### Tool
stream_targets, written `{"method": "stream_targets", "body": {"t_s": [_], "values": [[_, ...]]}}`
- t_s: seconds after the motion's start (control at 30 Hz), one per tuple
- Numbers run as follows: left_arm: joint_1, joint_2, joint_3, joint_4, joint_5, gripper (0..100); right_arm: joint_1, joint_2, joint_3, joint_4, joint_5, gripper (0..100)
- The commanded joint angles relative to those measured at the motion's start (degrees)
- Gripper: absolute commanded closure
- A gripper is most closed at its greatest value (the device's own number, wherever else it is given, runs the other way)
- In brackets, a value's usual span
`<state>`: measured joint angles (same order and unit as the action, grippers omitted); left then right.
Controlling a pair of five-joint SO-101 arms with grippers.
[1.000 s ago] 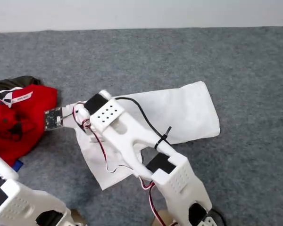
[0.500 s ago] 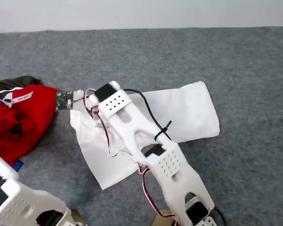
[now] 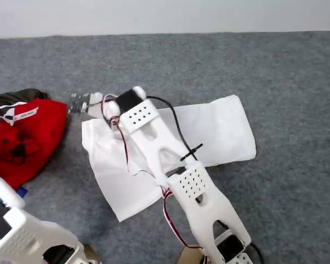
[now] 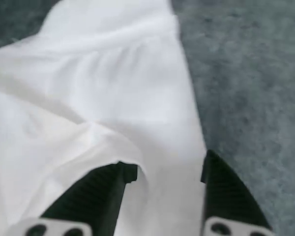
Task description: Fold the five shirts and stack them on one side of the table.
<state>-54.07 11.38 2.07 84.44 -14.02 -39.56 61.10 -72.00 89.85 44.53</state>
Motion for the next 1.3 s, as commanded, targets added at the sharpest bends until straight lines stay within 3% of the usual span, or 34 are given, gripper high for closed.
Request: {"method": "stream_targets", "body": {"t_s": [0.0,0.2,0.5,0.83,1.07,1.27], "values": [[1.3,-3.2,-0.2,1.0,-0.2,100,3.0,-1.5,-4.2,1.5,-1.7,75.7],[1.8,-3.1,-0.2,1.0,-0.1,100,6.5,-1.1,-6.2,6.8,-3.6,75.7],[3.6,-3.3,-0.1,1.0,0.1,100,5.4,-1.7,-5.9,9.5,-4.7,75.8],[3.6,-3.4,-0.1,1.0,0.1,100,4.7,-5.1,0.7,13.1,-10.6,97.8],[3.6,-3.3,-0.1,0.8,0.1,100,5.9,-4.9,10.5,13.0,-12.7,98.7],[3.7,-3.1,-0.1,0.7,0.1,100,12.0,-3.4,12.0,12.1,-12.6,98.7]]}}
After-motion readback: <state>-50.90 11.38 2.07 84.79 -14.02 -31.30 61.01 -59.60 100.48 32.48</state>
